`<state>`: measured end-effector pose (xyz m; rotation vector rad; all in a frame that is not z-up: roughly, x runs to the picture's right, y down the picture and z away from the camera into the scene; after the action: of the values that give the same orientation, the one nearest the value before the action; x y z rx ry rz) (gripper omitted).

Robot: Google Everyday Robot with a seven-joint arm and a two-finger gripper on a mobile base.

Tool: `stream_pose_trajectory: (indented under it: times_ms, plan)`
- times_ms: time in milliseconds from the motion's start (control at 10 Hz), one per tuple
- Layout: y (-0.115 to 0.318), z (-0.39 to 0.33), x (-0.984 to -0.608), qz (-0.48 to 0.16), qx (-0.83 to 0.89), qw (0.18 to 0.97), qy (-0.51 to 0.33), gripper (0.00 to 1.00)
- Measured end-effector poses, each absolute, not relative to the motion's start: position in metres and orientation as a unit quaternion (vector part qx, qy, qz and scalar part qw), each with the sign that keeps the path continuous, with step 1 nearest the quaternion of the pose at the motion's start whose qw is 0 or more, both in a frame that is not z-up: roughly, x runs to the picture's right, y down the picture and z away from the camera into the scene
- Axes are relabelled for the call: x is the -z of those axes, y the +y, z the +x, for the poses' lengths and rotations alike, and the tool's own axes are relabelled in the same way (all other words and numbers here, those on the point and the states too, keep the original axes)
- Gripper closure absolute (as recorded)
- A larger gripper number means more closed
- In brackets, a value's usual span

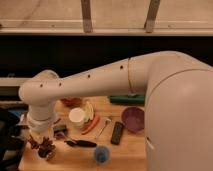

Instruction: Place grapes in metal cup

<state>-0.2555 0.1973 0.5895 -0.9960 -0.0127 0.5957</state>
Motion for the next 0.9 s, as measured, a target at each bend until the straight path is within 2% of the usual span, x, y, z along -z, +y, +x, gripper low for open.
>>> stream_pose_trajectory:
  times_ms: [400,900]
  plan:
    - [0.236,-0.247,-0.608,-0.506,-0.297,0.81,0.018,1.0]
    - [0.233,-0.245,-0.622,-0.498,-0.305,0.812,0.022,1.0]
